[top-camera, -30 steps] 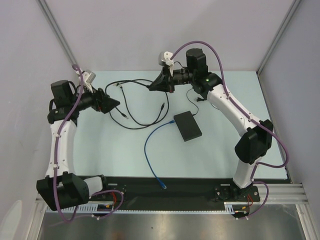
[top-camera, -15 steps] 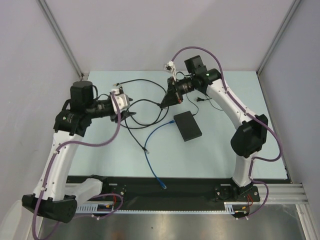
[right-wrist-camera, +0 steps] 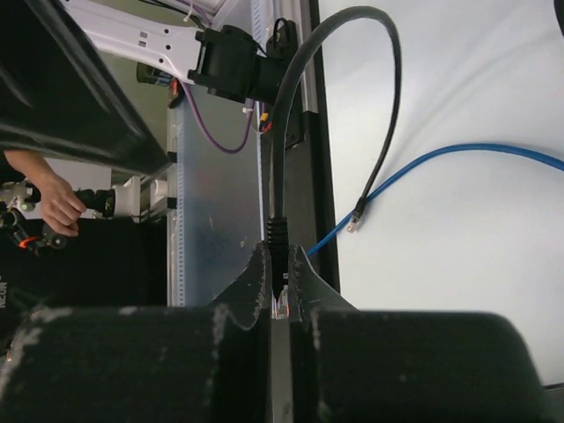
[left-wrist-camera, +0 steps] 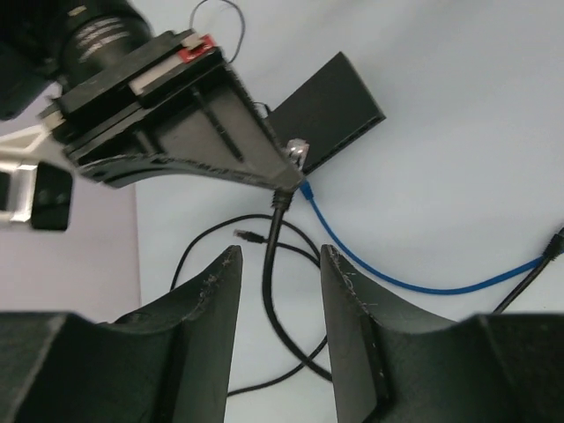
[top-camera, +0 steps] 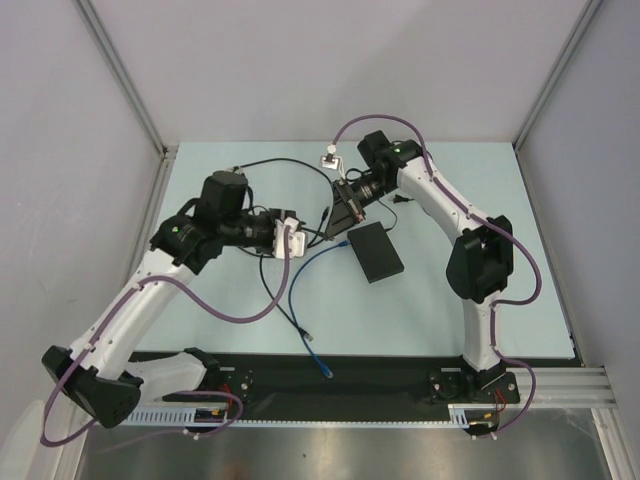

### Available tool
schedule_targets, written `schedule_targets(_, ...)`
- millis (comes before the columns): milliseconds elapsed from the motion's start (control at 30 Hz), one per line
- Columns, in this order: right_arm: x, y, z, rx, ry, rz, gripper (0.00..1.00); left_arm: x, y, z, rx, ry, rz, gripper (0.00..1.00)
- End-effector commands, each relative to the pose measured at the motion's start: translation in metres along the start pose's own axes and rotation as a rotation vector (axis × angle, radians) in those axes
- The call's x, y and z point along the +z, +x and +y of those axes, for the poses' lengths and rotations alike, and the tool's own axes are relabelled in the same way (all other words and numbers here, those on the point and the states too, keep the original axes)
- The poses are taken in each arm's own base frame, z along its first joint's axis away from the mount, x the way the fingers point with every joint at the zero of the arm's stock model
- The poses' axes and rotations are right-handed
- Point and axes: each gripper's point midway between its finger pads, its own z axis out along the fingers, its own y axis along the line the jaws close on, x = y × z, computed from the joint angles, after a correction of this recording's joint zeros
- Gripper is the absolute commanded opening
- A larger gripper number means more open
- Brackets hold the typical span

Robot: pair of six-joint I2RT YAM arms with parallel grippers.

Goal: Insert the plug into the switch port

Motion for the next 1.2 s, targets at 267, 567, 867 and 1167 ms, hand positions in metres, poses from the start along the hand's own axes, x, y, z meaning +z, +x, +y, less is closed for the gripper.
schedule_targets(267, 0.002, -0.002, 0.03, -0.031, -0.068, -0.002, 0.0, 0.041, 0.024, -0.017, 0.107, 0.019, 0.073, 0.38)
schedule_targets(567, 0.011, 0.008, 0.031, -0.011, -0.063, 0.027, 0.0, 0.038, 0.011, -0.013, 0.17, -0.028, 0.009, 0.35)
schedule_targets(867, 0.015, 0.01, 0.035, -0.022, -0.073, 0.033, 0.0, 0.037, 0.01, -0.008, 0.198, -0.049, 0.001, 0.34)
schedule_targets(1167, 0.017, 0.01, 0.034, -0.025, -0.067, 0.038, 0.0, 0.029, -0.004, 0.003, 0.205, -0.108, -0.057, 0.34)
